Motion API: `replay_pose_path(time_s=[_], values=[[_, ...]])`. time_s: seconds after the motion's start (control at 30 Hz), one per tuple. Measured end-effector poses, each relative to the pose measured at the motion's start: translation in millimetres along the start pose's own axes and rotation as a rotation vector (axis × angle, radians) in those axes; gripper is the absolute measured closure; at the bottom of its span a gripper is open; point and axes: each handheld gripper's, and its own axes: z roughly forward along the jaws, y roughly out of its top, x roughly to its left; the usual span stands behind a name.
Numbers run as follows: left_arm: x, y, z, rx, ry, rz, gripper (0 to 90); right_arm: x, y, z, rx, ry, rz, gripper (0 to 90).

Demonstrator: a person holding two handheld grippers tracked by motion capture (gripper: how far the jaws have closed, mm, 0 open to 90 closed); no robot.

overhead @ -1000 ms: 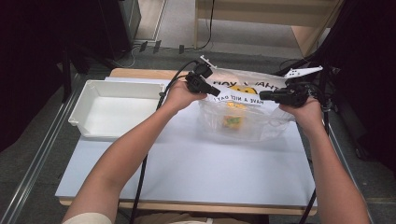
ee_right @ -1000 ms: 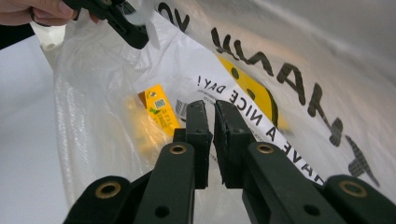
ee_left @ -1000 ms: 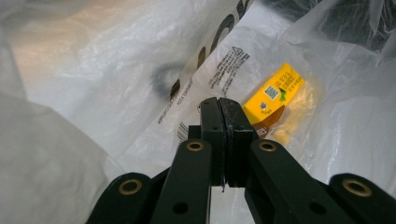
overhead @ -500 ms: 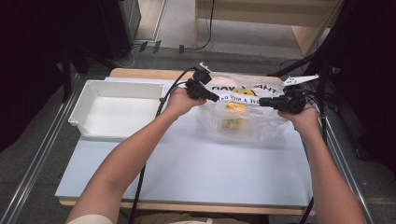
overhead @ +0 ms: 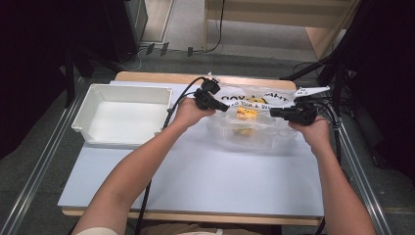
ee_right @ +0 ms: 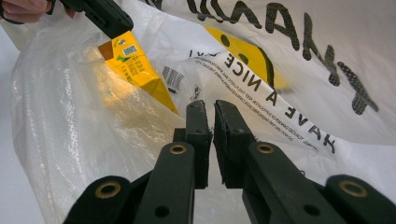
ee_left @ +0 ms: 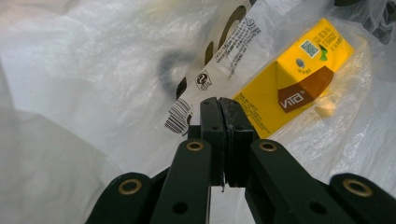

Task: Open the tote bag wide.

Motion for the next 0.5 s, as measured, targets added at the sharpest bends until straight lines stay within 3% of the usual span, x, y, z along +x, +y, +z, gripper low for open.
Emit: replay_pose_path(time_s=[0.5], values=[[2.8, -13.2, 12.1, 0.017, -0.010, -0.020, 89.4, -3.6, -17.5, 12.0, 0.016, -0.018, 0.027, 85.5]])
